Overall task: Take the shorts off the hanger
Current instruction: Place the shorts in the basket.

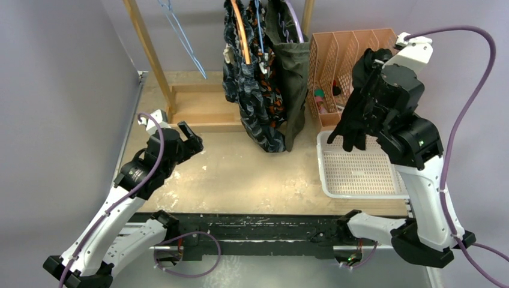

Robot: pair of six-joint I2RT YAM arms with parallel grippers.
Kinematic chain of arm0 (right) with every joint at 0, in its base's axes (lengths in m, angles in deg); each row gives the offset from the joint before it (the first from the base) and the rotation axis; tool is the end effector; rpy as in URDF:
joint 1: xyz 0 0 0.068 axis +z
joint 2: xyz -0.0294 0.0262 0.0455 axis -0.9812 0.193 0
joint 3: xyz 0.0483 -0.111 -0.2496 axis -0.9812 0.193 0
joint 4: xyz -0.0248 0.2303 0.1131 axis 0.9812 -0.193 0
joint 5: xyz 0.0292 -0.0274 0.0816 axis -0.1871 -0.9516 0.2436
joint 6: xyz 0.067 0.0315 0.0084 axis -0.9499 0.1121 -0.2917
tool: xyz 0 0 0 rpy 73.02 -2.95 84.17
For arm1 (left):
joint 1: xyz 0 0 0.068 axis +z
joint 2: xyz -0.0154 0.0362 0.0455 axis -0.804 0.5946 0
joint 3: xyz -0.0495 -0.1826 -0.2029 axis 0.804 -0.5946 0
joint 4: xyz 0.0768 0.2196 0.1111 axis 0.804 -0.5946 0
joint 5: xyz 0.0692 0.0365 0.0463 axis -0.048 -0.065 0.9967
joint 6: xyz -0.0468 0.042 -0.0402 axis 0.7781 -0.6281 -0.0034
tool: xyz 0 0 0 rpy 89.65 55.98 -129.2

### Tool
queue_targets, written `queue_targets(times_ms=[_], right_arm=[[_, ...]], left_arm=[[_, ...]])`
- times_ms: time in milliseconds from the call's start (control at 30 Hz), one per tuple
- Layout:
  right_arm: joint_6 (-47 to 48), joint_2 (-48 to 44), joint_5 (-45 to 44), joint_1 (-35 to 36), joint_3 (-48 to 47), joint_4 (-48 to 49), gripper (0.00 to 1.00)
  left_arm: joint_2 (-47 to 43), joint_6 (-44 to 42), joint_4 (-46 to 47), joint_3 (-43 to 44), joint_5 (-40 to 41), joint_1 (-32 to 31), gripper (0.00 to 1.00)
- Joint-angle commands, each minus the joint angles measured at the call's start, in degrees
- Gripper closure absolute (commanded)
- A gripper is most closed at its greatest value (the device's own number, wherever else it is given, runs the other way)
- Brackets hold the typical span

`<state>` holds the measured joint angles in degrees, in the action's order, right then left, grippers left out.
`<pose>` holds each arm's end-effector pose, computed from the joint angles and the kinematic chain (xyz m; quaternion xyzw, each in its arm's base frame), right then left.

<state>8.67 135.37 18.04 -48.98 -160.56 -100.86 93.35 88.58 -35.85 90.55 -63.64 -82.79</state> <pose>0.1796 0.0445 0.5580 0.2061 0.6756 -0.0937 0.7017 0.1554 -0.0579 0.3279 -0.2506 0.8324 -0.1516 0.4704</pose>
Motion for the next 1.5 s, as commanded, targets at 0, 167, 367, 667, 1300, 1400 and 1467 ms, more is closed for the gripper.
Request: queue_targets(times_ms=[0,167,367,667,1300,1400,1467], right_arm=[[1.75,-2.83,-3.20,-0.53,-0.34,4.31,1.00],[-7.09,-7.96,-1.05,-0.81,11.22,1.91,1.00],[-19.20,-9.53,7.31,-7.12,26.72,-0.87,1.00],[-18.26,-11.93,9.81,-23.06,31.66,2.41,1.00],[-16.93,-14.54,-1.84,-28.61,42.93,12.19,1.00],[-24.76,-12.36,3.28,-30.22,47.67,9.70,0.98],[-28.96,-11.89,3.98,-32.69,50.82,9.46,0.92]], left_arm=[[-0.70,0.60,1.68,0.68,-0.27,0.20,0.20],[-1.05,1.58,3.36,-0.70,-0.74,0.19,0.20],[-0.38,1.09,3.51,-0.46,-2.19,0.19,0.20],[-1.70,0.86,2.09,-0.21,-1.86,0.19,0.20],[0.45,0.41,4.61,-0.52,-4.53,0.19,0.20],[0.29,0.57,4.74,-0.52,-4.65,0.18,0.20],[0.05,0.30,4.50,-0.24,-4.76,0.19,0.20]])
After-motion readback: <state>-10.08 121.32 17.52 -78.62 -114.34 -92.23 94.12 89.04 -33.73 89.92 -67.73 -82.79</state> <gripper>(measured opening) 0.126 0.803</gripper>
